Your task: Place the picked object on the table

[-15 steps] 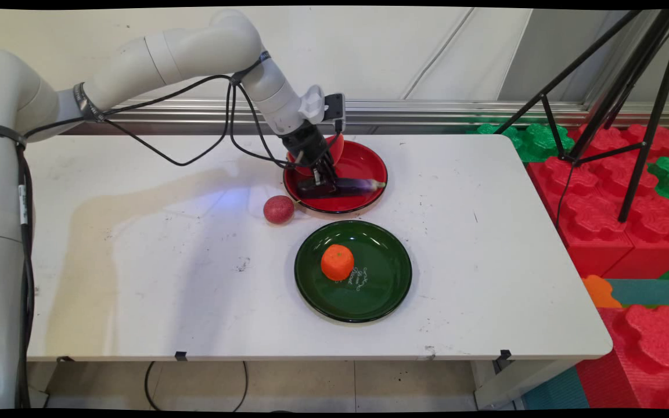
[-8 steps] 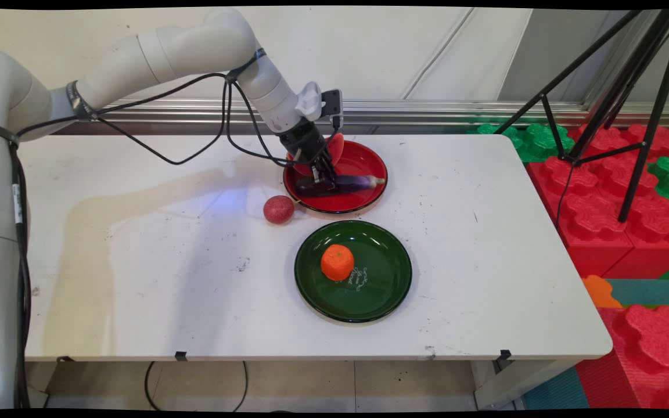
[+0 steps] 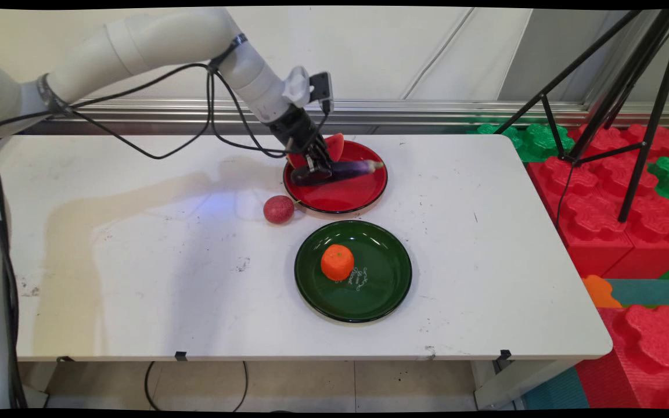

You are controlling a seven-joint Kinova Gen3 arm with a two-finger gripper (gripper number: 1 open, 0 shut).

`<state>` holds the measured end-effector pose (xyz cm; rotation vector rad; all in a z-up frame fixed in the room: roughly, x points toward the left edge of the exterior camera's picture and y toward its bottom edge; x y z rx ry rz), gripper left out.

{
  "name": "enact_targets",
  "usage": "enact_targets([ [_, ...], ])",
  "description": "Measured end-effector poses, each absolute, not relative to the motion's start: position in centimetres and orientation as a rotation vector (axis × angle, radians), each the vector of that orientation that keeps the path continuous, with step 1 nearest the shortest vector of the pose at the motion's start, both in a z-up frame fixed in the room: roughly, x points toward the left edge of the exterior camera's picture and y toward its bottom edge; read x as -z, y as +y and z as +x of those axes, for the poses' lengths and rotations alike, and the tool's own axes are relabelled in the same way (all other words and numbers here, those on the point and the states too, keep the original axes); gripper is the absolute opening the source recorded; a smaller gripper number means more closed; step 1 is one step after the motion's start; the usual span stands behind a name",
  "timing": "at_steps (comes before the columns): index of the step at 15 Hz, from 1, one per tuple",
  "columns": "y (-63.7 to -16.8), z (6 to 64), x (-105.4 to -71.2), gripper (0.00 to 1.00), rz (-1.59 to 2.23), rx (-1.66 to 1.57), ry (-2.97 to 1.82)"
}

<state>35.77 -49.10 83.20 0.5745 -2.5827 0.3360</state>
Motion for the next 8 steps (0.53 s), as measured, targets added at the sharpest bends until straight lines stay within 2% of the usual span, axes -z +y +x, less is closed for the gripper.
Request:
enact_targets([
  [8, -46.1, 38.2, -86.8, 0.0, 0.582, -0.405, -2.536],
])
